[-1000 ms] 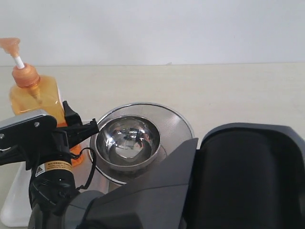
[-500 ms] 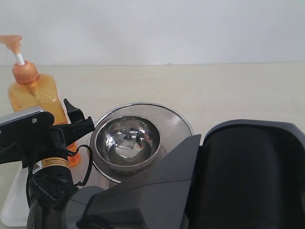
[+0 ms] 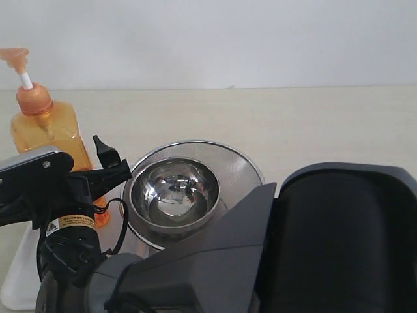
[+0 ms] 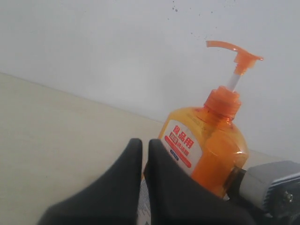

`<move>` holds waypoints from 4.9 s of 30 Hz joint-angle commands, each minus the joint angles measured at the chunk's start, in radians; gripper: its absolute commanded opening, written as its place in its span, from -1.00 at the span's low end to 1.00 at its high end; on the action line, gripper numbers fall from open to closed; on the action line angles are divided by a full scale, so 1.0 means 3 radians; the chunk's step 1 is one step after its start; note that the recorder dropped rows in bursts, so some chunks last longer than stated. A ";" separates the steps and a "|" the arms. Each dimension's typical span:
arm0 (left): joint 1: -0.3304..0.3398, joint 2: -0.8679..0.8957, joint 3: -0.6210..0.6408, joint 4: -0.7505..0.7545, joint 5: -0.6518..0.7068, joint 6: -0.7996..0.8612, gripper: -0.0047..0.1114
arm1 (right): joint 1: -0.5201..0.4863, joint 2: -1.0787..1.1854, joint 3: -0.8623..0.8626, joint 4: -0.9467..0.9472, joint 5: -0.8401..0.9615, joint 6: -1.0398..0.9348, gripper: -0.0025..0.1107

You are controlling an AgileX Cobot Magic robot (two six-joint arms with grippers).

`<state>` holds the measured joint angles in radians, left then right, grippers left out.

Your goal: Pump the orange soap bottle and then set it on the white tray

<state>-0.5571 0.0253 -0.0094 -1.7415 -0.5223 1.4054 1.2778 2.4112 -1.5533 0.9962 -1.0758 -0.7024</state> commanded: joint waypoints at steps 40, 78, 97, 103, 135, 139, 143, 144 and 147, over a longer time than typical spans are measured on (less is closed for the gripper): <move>0.0002 -0.0001 0.0014 -0.0010 0.0022 0.0077 -0.84 | 0.0703 -0.1339 0.0608 0.1615 -0.0484 -0.1705 0.90; 0.0002 -0.0001 0.0014 -0.0010 -0.0009 0.0078 -0.84 | 0.1601 -0.2656 0.2515 0.1527 -0.0484 -0.0698 -0.93; 0.0002 -0.0001 0.0014 -0.0010 -0.0017 0.0078 -0.84 | 0.0493 -0.2656 0.2515 0.1368 -0.0484 -0.0794 -0.93; 0.0002 -0.0001 0.0014 -0.0010 -0.0017 0.0078 -0.84 | 0.0039 -0.2656 0.2515 0.1632 -0.0484 -0.0837 -0.93; 0.0002 -0.0001 0.0014 -0.0010 -0.0010 0.0078 -0.84 | -0.2252 -0.3933 0.3085 0.0959 0.2031 -0.1247 -0.93; 0.0002 -0.0001 0.0014 -0.0010 -0.0016 0.0078 -0.84 | -0.2594 -0.4336 0.3366 0.0656 0.2272 -0.1042 -0.93; 0.0002 -0.0001 0.0014 -0.0010 -0.0016 0.0078 -0.84 | -0.3016 -0.4898 0.3676 0.0075 0.2583 -0.0515 -0.93; 0.0002 -0.0001 0.0014 -0.0010 -0.0016 0.0078 -0.84 | -0.3118 -0.5055 0.3752 -0.0061 0.2663 -0.0398 -0.93; 0.0002 -0.0001 0.0014 -0.0010 -0.0016 0.0078 -0.84 | -0.3390 -0.5505 0.3962 -0.0272 0.2852 -0.0185 -0.93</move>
<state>-0.5571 0.0253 -0.0094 -1.7415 -0.5210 1.4242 0.3270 0.8696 -0.4196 0.9968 -0.2808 -0.8264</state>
